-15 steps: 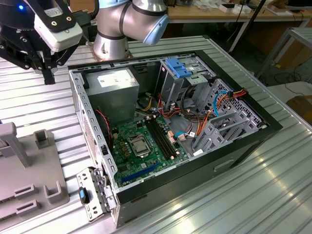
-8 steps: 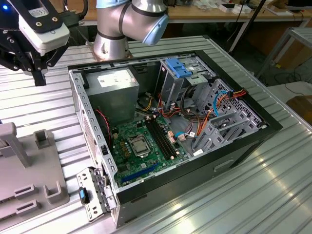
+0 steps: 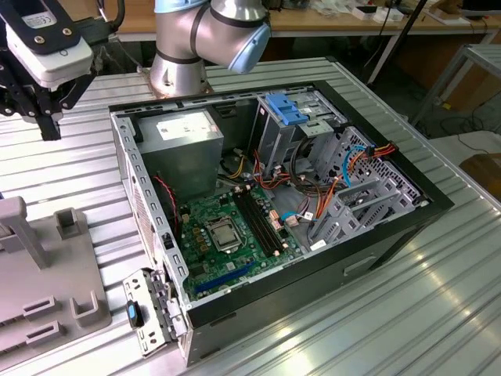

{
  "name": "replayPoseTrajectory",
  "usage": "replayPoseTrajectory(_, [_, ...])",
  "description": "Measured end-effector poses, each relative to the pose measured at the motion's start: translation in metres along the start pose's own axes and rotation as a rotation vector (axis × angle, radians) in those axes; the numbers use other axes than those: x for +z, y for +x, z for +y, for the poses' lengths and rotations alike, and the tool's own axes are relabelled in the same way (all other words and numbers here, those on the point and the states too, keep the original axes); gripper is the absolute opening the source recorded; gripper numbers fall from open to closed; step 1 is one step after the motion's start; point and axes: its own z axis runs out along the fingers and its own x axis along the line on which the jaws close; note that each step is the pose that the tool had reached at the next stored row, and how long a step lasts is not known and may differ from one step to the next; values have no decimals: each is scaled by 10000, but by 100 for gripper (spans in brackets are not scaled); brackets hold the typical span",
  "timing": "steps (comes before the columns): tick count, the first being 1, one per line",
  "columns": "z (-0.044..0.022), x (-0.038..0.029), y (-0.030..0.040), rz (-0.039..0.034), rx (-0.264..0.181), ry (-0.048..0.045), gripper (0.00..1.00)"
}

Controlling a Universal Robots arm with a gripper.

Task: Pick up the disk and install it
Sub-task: 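Reach for the disk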

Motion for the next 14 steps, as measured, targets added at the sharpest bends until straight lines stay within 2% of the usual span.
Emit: replayPoseTrajectory(14, [-22,-3,283,18,0,1,11])
